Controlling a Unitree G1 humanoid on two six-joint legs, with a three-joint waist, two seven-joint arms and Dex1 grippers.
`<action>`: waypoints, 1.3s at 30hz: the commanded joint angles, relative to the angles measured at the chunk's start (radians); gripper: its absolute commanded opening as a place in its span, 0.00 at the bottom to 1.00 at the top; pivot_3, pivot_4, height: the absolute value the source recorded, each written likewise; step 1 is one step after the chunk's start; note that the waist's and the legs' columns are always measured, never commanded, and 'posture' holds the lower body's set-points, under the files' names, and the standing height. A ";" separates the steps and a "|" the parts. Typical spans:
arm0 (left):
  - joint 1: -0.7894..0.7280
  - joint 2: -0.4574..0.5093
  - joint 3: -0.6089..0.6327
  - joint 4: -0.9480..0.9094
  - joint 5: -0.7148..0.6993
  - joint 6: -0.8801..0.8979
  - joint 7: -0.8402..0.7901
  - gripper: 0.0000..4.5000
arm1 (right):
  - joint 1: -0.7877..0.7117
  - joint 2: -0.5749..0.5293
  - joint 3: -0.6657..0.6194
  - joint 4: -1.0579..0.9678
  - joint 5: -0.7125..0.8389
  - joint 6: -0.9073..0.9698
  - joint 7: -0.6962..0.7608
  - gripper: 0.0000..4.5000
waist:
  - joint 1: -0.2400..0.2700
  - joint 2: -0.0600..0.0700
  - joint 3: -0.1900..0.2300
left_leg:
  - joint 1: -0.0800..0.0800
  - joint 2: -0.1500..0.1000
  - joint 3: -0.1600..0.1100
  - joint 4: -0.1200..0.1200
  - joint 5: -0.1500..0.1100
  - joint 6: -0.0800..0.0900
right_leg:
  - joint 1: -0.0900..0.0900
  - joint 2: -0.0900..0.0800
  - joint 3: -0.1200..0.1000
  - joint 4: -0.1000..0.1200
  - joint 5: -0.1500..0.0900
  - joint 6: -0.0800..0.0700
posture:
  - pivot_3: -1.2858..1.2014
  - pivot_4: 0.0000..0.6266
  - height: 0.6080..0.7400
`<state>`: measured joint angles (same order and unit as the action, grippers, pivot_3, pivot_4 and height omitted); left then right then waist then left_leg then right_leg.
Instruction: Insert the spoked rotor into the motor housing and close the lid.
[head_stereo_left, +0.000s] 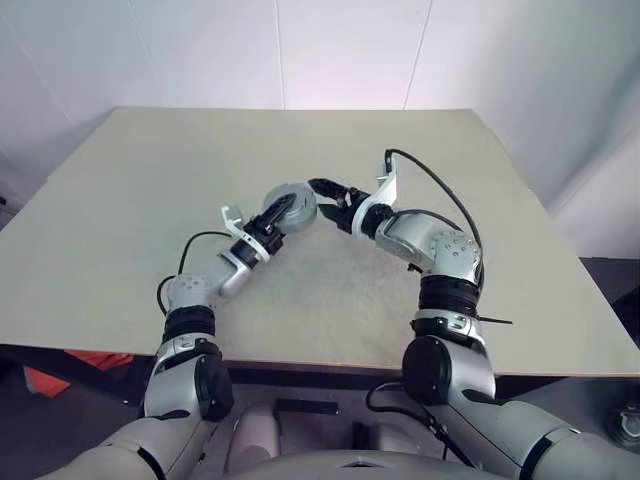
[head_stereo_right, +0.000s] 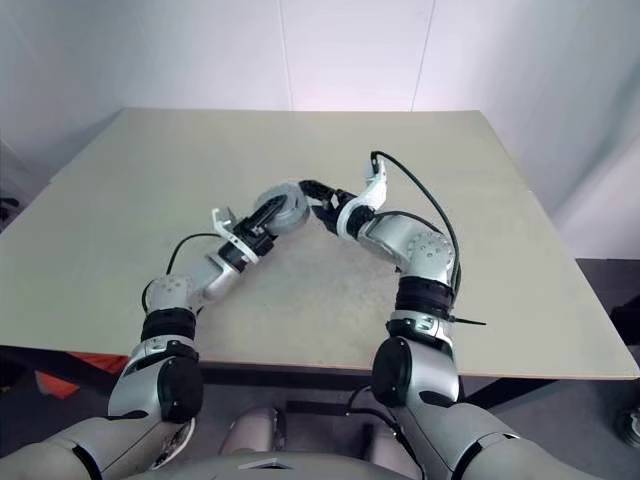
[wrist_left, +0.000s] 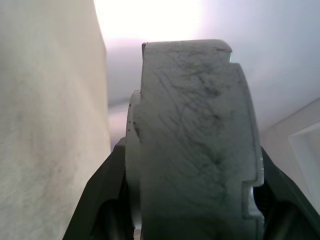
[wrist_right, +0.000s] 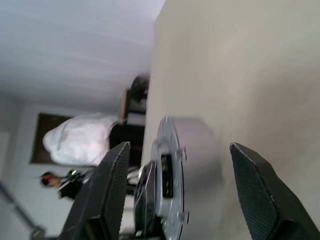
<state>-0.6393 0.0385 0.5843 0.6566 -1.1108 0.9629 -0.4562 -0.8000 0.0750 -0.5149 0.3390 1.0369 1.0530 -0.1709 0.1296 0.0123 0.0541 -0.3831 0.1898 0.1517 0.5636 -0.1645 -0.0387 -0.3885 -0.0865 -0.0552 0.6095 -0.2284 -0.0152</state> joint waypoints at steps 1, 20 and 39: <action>-0.021 0.034 0.044 -0.029 0.006 -0.101 0.000 0.49 | -0.008 -0.016 0.021 -0.007 -0.051 -0.088 0.022 0.76 | 0.000 0.000 0.000 | 0.000 0.000 0.000 0.000 0.000 0.000 | 0.000 0.000 0.000 0.000 0.000 0.000 | 0.52 0.00 1.00; -0.113 0.188 0.191 0.311 0.230 -0.765 0.271 0.64 | -0.002 -0.034 0.038 0.055 -0.106 -0.104 0.049 0.76 | 0.001 -0.001 0.000 | 0.004 0.000 -0.002 0.003 0.000 0.000 | 0.004 0.000 0.000 0.002 0.001 0.001 | 0.52 0.00 1.00; -0.222 0.361 0.159 0.387 0.338 -0.956 0.207 0.97 | 0.017 -0.056 0.131 0.055 -0.206 -0.131 0.148 0.76 | -0.004 -0.004 0.001 | 0.005 0.002 -0.002 0.001 0.005 -0.009 | -0.001 0.002 0.001 0.009 0.004 -0.004 | 0.52 0.00 1.00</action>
<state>-0.8302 0.3934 0.7732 1.0818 -0.7973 0.0294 -0.2093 -0.7764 0.0236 -0.4120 0.4507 0.8465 0.9542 -0.0640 0.1259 0.0084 0.0554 -0.3787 0.1914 0.1498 0.5651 -0.1593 -0.0474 -0.3890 -0.0855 -0.0540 0.6179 -0.2246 -0.0195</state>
